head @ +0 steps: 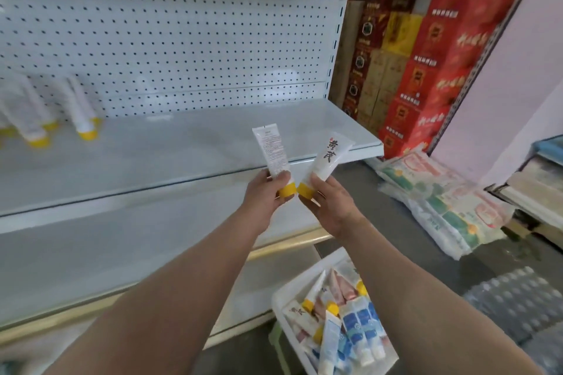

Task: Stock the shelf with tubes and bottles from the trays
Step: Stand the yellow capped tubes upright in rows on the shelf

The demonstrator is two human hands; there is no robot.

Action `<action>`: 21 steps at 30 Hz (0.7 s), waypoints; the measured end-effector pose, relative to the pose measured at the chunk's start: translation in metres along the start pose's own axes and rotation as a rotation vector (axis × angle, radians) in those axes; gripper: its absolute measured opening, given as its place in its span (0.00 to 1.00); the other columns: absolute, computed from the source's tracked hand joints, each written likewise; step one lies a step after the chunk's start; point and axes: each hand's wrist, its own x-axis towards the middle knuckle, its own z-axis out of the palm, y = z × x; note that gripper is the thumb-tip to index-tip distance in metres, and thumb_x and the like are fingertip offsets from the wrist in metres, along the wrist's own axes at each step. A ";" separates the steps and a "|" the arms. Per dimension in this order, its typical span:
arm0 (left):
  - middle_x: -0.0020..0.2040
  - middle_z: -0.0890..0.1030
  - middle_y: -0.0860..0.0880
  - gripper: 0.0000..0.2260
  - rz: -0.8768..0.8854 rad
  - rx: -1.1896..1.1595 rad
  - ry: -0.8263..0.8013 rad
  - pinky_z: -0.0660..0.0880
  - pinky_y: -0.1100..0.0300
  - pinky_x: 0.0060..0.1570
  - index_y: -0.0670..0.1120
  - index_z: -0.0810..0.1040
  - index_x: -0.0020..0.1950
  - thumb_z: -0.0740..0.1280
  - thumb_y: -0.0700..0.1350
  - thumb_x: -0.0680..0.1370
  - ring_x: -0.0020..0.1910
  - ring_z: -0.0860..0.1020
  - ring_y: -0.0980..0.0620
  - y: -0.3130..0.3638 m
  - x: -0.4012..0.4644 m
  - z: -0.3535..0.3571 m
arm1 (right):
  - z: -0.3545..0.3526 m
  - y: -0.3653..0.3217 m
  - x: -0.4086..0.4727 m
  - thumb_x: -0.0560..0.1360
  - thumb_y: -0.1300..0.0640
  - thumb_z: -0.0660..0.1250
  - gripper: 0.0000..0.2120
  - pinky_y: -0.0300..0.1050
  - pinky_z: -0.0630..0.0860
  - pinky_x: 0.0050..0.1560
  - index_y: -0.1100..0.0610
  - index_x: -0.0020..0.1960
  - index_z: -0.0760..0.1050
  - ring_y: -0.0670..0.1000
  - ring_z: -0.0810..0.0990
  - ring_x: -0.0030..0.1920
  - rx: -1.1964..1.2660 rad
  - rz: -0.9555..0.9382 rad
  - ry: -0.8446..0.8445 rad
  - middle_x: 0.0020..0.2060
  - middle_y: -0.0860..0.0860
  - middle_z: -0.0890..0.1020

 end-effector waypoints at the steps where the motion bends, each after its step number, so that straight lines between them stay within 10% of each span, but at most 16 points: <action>1: 0.61 0.80 0.44 0.13 0.026 0.008 0.014 0.82 0.54 0.49 0.45 0.76 0.62 0.70 0.41 0.79 0.60 0.80 0.43 0.011 0.000 -0.006 | 0.011 -0.001 0.002 0.79 0.57 0.69 0.15 0.49 0.81 0.55 0.58 0.65 0.77 0.54 0.80 0.54 -0.031 -0.009 -0.011 0.52 0.55 0.81; 14: 0.55 0.82 0.49 0.18 0.318 0.252 0.384 0.79 0.56 0.54 0.45 0.76 0.65 0.73 0.42 0.76 0.52 0.81 0.52 0.122 0.011 -0.181 | 0.199 0.048 0.054 0.76 0.62 0.73 0.18 0.54 0.80 0.60 0.64 0.63 0.75 0.58 0.83 0.58 -0.117 -0.066 -0.091 0.51 0.56 0.83; 21: 0.49 0.82 0.49 0.14 0.357 0.386 0.628 0.75 0.59 0.41 0.44 0.78 0.60 0.72 0.45 0.76 0.45 0.82 0.51 0.178 0.004 -0.314 | 0.337 0.105 0.075 0.76 0.66 0.72 0.16 0.50 0.81 0.57 0.62 0.63 0.76 0.54 0.84 0.53 -0.153 -0.083 -0.168 0.53 0.56 0.84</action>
